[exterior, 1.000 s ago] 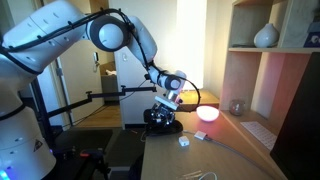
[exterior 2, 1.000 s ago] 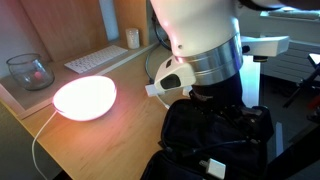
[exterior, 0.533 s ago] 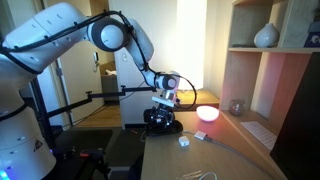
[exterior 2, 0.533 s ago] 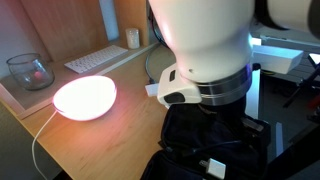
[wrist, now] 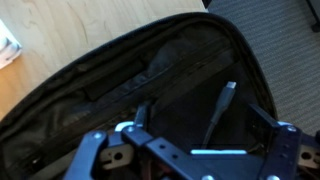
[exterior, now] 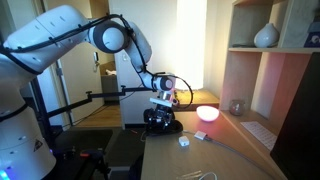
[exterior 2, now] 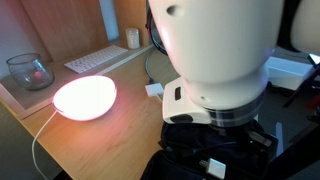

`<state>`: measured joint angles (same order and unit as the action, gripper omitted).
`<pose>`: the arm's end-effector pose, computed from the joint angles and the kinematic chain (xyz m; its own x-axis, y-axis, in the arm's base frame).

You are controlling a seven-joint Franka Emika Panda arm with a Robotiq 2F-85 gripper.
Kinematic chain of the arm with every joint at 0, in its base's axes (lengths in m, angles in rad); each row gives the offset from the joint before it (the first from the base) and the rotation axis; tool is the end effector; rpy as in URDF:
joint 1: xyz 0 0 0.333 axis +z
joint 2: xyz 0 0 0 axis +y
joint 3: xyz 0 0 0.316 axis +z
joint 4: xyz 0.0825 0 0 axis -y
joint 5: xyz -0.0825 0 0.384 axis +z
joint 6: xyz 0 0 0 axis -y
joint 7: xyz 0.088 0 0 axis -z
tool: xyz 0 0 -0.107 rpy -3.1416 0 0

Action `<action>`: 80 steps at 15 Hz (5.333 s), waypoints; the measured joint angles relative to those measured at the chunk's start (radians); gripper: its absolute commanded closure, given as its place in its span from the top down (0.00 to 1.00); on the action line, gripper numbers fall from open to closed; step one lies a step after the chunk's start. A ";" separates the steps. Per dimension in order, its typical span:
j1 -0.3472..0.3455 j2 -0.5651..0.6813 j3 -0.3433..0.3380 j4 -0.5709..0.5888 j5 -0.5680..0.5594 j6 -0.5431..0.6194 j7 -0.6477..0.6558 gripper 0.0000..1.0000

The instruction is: Remove the black cable from the case and put it on the table

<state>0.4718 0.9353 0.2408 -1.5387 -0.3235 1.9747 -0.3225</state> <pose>0.5039 0.3925 0.0794 0.3132 0.8478 -0.4280 0.9077 -0.3997 -0.1276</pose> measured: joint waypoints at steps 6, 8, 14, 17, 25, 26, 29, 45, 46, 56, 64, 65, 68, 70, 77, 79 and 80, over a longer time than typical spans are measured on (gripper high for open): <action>0.016 0.004 0.000 0.000 -0.023 -0.006 0.000 1.00; 0.016 0.004 -0.001 0.000 -0.023 -0.007 0.000 1.00; 0.016 0.005 -0.003 0.014 -0.024 -0.040 0.002 1.00; 0.021 0.005 -0.003 0.023 -0.026 -0.074 0.002 1.00; 0.026 0.004 -0.001 0.040 -0.060 -0.087 0.016 1.00; 0.026 0.004 0.000 0.042 -0.063 -0.087 0.014 1.00; 0.026 0.004 0.003 0.050 -0.073 -0.081 -0.027 1.00; 0.036 0.047 0.000 0.116 -0.078 -0.057 -0.014 1.00; 0.038 0.047 -0.003 0.117 -0.078 -0.054 0.013 1.00; 0.048 0.056 -0.011 0.118 -0.080 -0.054 0.093 1.00; 0.056 0.072 -0.011 0.121 -0.080 -0.071 0.091 0.59; 0.057 0.072 -0.011 0.123 -0.080 -0.074 0.091 0.50; 0.060 0.072 -0.011 0.129 -0.089 -0.083 0.091 0.28; 0.060 0.072 -0.012 0.131 -0.093 -0.084 0.091 0.12; 0.063 0.072 -0.014 0.134 -0.095 -0.101 0.091 0.31; 0.063 0.073 -0.014 0.134 -0.095 -0.103 0.091 0.38; 0.063 0.073 -0.014 0.135 -0.095 -0.103 0.091 0.45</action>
<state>0.5343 1.0081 0.2272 -1.4042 -0.4181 1.8722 -0.2314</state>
